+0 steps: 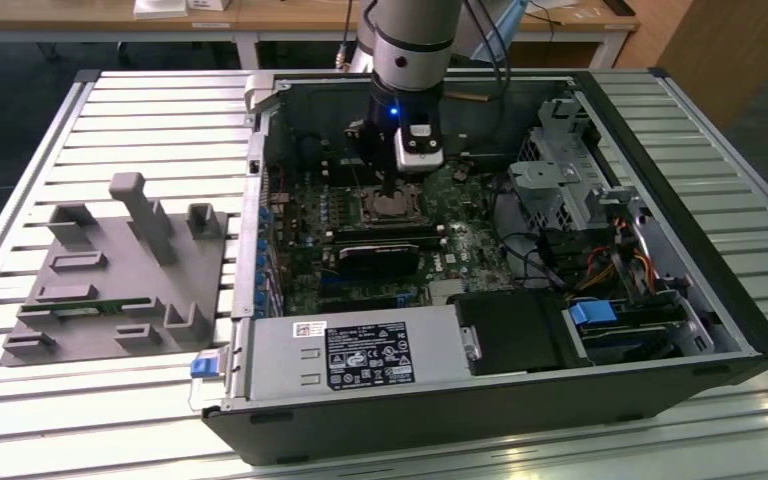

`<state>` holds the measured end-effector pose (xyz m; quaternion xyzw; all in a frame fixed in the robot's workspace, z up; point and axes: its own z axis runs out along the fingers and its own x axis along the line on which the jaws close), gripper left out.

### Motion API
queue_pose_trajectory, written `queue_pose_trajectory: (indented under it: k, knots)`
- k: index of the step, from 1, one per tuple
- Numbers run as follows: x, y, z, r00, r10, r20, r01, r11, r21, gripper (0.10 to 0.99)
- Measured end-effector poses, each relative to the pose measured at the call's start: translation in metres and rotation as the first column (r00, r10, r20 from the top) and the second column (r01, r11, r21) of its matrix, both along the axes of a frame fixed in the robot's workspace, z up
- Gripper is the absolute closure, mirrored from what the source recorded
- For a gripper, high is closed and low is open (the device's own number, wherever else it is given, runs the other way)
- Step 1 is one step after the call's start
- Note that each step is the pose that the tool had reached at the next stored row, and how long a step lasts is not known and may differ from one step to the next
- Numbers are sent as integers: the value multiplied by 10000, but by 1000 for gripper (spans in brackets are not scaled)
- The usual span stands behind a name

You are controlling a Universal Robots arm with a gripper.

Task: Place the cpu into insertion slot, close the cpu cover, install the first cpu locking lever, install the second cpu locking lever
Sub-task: 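Close the cpu cover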

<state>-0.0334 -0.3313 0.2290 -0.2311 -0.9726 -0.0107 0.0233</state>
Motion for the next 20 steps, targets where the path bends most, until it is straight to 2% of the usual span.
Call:
queue_pose_trajectory:
  k: [2,3,4,5,8,9,11,14,20]
  knots:
    - [0,0,0,9994,351,10,-351,9994,0,980]
    - [0,0,-1,9989,465,47,-465,9989,-1,980]
    - [0,-1,-1,9984,551,120,-551,9985,-6,980]
    - [0,-1,-2,9978,619,218,-619,9981,-12,980]
    - [0,-1,-2,9954,778,557,-778,9970,-35,980]
    - [0,-1,-3,9945,846,620,-845,9964,-39,980]
    - [1,0,-5,9915,1131,650,-1131,9936,-42,980]
    - [0,-1,-9,9837,1664,676,-1664,9860,-46,980]
    - [0,-1,-22,9612,2675,679,-2678,9635,-48,980]
